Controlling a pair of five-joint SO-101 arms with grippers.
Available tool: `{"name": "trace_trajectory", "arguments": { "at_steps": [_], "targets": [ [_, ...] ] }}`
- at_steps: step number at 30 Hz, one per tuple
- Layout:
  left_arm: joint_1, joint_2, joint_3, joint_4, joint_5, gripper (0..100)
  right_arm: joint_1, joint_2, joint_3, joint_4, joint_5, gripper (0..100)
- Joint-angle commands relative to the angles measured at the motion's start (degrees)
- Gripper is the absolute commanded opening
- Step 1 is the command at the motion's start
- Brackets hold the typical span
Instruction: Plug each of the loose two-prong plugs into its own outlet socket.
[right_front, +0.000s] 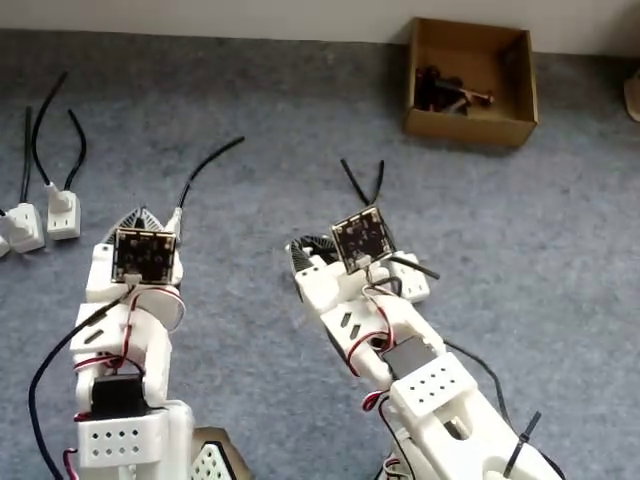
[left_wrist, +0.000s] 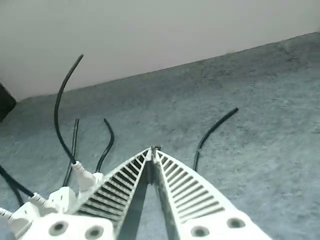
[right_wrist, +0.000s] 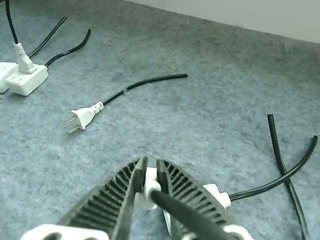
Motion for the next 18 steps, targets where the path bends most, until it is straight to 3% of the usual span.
{"name": "trace_trajectory", "arguments": {
  "at_steps": [1,7,12,18],
  "targets": [
    [-2.5,-0.8,-0.4,-0.7,0.6,1,0.7,0.0,-3.7,0.3,3.0,0.6],
    [-5.2,-0.8,0.0,-0.7,8.0,1,0.8,0.3,-7.2,4.7,6.2,0.5],
    [-5.6,-0.8,0.2,-0.6,8.2,1,1.0,4.2,-19.3,19.4,7.2,0.5],
    [-5.4,-0.8,0.3,-0.6,8.2,1,3.1,13.5,-29.3,23.8,12.3,0.5]
  ]
}}
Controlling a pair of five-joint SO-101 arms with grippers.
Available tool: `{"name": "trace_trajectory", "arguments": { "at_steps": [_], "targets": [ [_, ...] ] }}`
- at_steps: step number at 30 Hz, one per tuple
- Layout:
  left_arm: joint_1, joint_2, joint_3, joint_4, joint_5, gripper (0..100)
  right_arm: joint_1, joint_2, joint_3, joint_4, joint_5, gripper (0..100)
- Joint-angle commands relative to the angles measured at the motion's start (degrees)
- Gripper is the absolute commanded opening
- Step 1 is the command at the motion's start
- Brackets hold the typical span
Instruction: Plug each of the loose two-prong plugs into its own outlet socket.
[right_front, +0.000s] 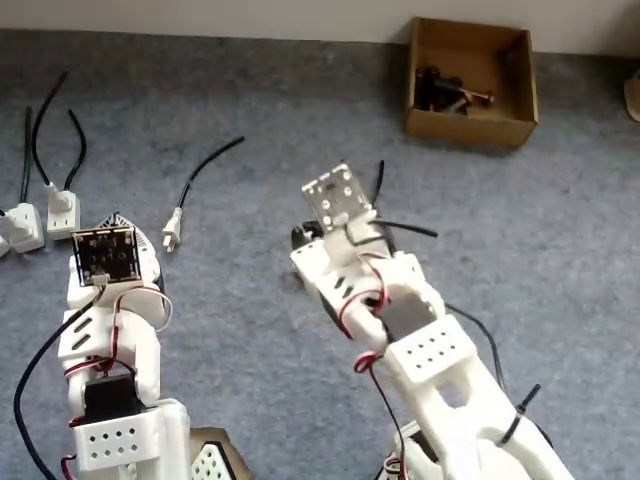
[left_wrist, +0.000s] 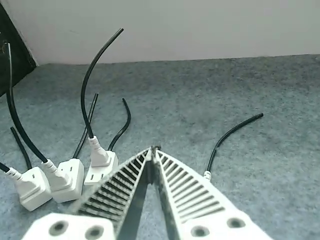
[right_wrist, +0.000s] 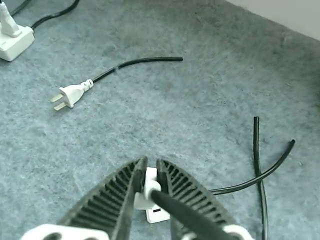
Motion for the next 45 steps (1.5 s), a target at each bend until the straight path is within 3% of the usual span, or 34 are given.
{"name": "trace_trajectory", "arguments": {
  "at_steps": [1,17,45],
  "targets": [
    [-0.4,-0.7,-0.1,-0.6,0.5,1,1.5,4.4,-7.2,0.9,3.3,0.5],
    [-0.3,-0.7,0.7,-0.7,0.5,1,1.5,16.6,-8.2,0.9,14.6,0.5],
    [-0.2,-0.7,0.7,-0.7,0.5,1,-1.2,21.9,-12.0,0.7,15.0,0.6]
  ]
}}
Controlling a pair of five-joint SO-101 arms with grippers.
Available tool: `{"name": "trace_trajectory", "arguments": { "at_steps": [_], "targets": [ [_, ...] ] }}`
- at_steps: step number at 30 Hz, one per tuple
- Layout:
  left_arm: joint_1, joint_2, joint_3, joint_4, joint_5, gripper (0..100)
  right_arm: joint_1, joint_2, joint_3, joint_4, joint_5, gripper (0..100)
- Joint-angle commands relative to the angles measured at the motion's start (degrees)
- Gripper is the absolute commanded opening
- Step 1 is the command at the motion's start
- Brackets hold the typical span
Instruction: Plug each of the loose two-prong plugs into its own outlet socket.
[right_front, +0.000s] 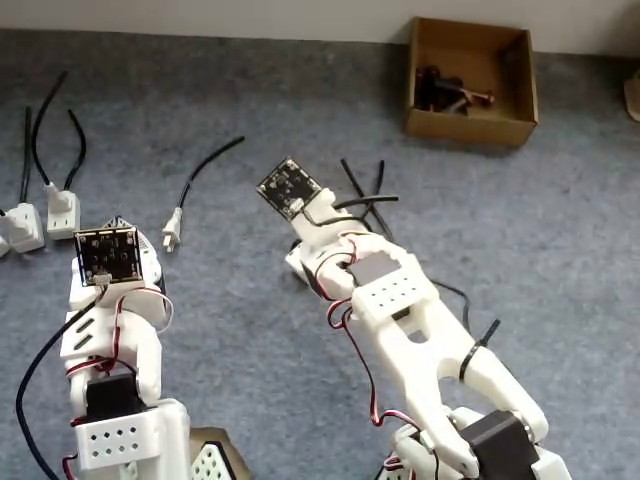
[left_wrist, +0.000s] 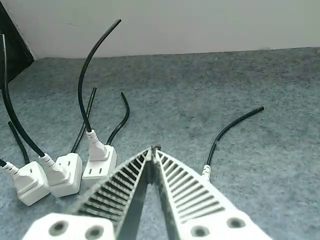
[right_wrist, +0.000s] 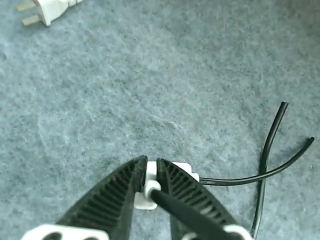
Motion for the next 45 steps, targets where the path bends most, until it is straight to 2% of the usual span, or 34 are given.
{"name": "trace_trajectory", "arguments": {
  "at_steps": [1,9,35,45],
  "targets": [
    [-0.2,-0.7,-0.6,-0.7,0.5,1,-2.2,-0.1,-2.8,-0.1,0.6,0.6],
    [-0.2,-0.7,-0.6,-0.7,0.5,1,-3.6,-0.1,-2.7,0.0,2.5,0.6],
    [-0.2,-0.7,0.6,-1.0,0.4,1,-1.2,0.0,-2.3,-0.1,2.5,0.6],
    [-0.1,-0.7,0.6,-1.0,0.4,1,-1.1,0.0,1.7,-3.8,2.5,0.6]
  ]
}}
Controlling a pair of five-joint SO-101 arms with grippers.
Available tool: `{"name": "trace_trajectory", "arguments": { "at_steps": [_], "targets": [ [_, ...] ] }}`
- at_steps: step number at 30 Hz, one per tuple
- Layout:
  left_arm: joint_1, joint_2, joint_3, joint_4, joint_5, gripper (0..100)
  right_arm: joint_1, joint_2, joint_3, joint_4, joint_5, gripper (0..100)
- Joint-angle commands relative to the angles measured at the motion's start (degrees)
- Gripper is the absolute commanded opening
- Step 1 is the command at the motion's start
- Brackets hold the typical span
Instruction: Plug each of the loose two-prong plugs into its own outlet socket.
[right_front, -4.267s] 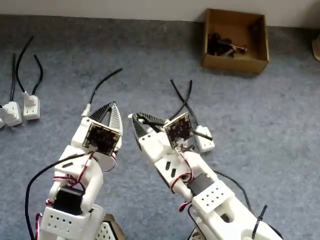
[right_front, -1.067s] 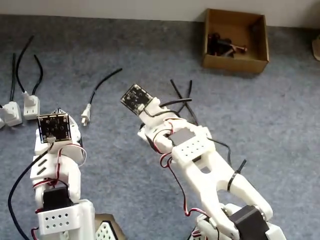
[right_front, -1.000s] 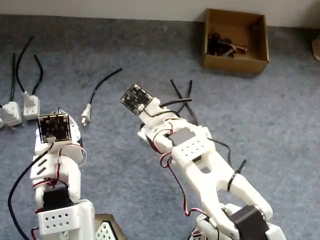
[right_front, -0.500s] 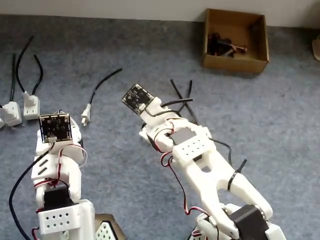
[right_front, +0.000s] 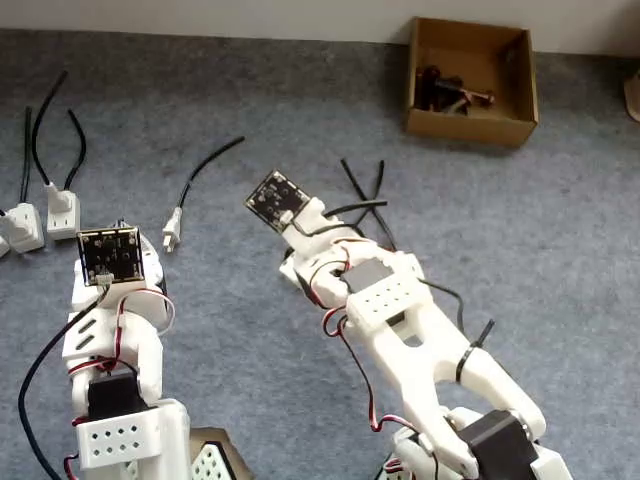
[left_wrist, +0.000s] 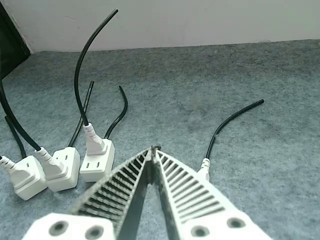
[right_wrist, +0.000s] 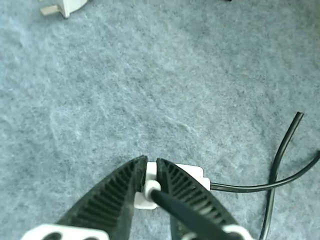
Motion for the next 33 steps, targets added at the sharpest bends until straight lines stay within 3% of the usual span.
{"name": "trace_trajectory", "arguments": {
  "at_steps": [1,10,33],
  "targets": [
    [-0.1,-0.7,-0.7,-1.0,0.4,1,0.8,-0.4,-0.4,-1.5,0.3,0.6],
    [-0.1,-0.7,-0.7,-1.0,0.4,1,3.2,-0.4,-0.2,-1.4,0.3,0.6],
    [-0.1,-0.7,-0.7,-1.0,0.4,1,0.7,-0.4,8.0,-5.1,0.3,0.8]
  ]
}}
